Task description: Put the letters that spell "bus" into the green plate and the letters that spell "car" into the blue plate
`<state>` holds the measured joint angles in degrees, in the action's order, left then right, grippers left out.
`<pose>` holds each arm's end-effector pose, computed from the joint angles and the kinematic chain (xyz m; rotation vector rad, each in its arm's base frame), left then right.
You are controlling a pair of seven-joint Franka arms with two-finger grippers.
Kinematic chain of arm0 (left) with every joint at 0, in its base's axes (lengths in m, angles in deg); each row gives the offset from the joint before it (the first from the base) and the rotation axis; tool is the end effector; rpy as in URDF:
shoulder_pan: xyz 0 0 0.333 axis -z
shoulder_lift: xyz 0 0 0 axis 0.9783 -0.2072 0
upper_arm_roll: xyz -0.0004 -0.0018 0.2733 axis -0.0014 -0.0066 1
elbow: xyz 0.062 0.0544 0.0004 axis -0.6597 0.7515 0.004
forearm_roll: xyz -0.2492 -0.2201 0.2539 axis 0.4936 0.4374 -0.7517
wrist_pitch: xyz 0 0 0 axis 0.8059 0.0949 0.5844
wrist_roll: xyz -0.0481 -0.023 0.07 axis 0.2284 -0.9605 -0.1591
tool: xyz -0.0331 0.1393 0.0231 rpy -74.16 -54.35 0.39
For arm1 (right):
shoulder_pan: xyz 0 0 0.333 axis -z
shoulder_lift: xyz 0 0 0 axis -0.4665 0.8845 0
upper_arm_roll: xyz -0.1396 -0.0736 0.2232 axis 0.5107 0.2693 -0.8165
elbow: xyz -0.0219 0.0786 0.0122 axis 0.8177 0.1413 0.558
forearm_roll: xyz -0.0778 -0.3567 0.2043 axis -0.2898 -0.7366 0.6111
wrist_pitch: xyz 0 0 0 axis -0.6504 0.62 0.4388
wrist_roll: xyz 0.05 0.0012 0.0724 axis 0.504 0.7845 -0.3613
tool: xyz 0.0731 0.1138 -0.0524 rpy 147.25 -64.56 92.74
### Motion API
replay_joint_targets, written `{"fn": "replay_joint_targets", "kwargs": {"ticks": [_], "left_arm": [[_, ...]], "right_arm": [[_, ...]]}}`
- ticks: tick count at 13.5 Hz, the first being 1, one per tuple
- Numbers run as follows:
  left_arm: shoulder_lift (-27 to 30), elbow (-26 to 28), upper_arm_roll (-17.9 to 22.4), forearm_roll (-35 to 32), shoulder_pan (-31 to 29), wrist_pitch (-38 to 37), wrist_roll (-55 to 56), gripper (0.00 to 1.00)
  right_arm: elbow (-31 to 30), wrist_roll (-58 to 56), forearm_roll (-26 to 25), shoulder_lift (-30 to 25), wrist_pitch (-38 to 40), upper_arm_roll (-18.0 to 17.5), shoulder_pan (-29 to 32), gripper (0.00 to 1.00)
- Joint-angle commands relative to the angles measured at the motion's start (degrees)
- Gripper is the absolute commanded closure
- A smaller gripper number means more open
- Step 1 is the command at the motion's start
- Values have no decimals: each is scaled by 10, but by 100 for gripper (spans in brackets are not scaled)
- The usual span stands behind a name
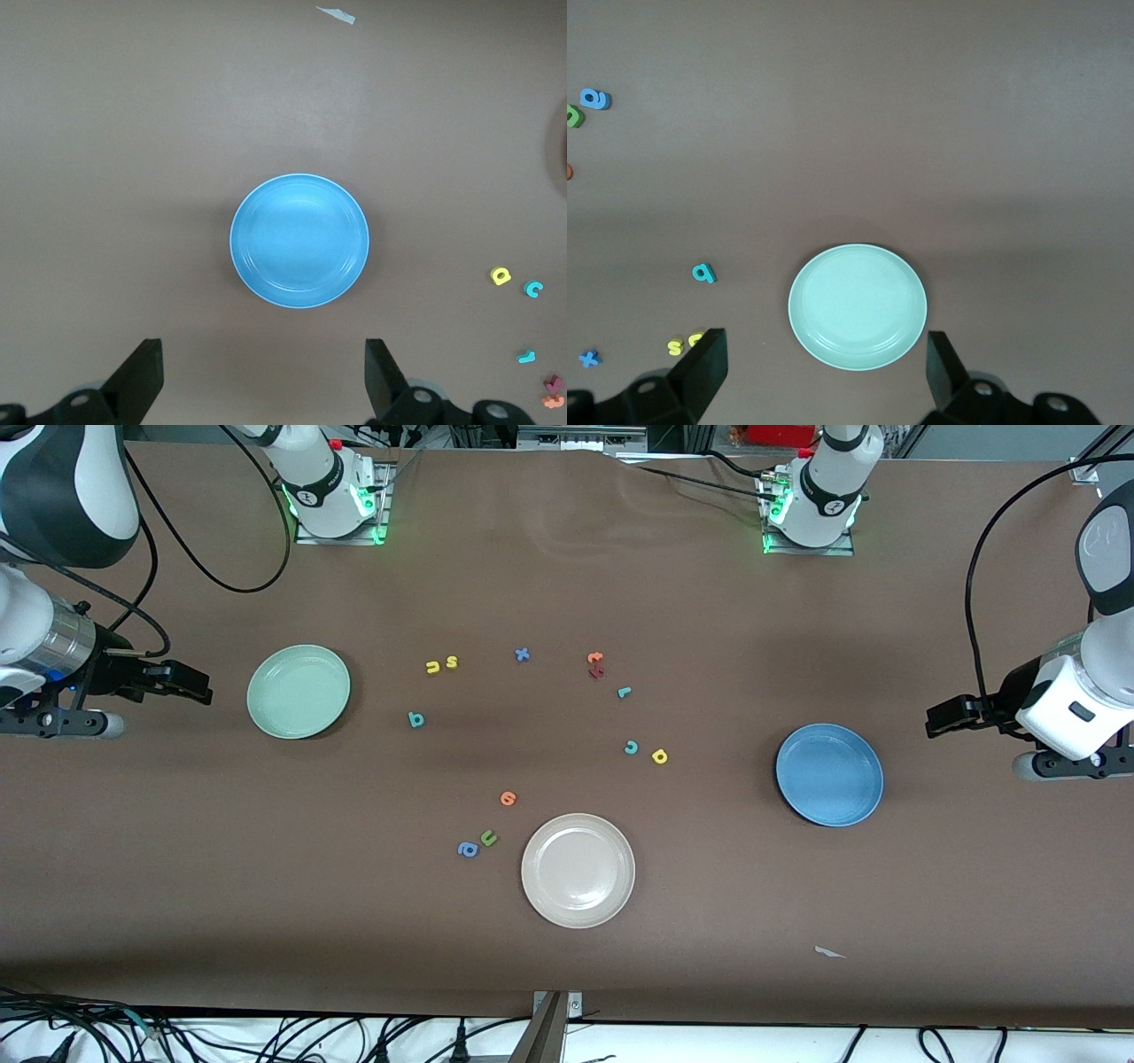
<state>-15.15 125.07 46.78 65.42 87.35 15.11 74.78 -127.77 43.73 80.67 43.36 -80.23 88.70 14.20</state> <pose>0.6431 -0.0071 0.4449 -3.1367 -0.1276 0.1198 0.6150 0.0099 0.4272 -3.1361 0.0420 0.1087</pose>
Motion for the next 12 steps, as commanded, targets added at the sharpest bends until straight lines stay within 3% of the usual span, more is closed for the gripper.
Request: {"fn": "replay_joint_targets", "kwargs": {"ticks": [1, 12], "left_arm": [[-2, -9, -2, -15, 1, 0, -11, 0], [-2, -9, -3, -17, 1, 0, -12, 0]], "right_arm": [[7, -4, 4, 0, 10, 0, 1, 0], [3, 37, 1, -4, 29, -1, 1, 0]]}}
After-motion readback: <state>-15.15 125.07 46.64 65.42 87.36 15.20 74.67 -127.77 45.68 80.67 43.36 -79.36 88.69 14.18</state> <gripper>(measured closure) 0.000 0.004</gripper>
